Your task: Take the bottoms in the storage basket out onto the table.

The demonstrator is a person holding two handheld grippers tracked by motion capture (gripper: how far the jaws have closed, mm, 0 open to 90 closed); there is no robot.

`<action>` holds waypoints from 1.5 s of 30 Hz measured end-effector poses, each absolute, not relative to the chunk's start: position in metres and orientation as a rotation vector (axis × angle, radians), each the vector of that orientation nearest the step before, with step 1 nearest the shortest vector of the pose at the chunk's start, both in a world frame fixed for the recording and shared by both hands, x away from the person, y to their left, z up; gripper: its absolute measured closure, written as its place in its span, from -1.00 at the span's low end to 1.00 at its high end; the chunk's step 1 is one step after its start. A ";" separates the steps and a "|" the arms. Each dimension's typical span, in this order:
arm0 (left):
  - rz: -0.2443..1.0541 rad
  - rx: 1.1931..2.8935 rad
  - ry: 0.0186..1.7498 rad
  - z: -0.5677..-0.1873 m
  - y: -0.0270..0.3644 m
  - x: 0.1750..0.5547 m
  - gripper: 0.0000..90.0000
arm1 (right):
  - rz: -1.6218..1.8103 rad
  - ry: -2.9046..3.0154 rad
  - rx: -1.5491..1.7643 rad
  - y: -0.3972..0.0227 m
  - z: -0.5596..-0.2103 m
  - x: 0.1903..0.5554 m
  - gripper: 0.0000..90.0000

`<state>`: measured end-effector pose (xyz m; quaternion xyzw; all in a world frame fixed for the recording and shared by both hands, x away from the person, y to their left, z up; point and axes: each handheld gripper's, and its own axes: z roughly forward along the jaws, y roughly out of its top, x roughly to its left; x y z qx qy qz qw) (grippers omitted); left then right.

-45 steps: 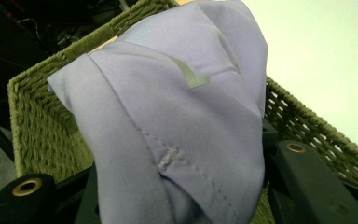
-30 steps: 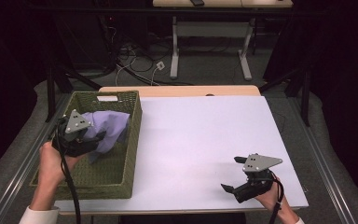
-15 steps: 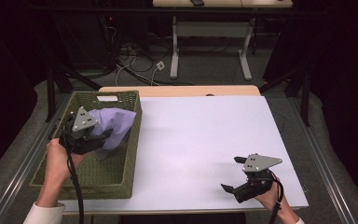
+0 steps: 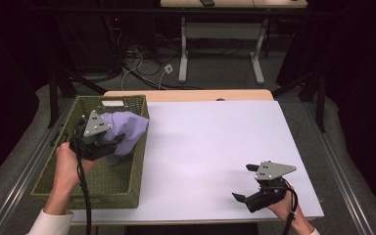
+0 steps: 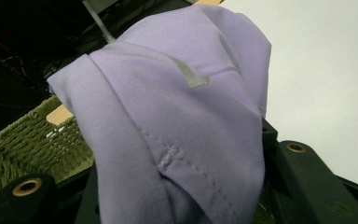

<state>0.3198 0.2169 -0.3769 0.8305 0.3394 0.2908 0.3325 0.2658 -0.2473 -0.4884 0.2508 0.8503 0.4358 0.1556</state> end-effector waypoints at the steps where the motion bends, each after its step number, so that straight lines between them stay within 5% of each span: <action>1: 0.760 2.165 0.886 -0.376 0.216 0.320 0.28 | 1.247 2.435 0.718 -0.247 -0.488 0.266 -1.00; 45: 0.689 2.162 0.765 -0.377 0.168 0.336 0.28 | 1.253 2.427 0.727 -0.249 -0.488 0.266 -1.00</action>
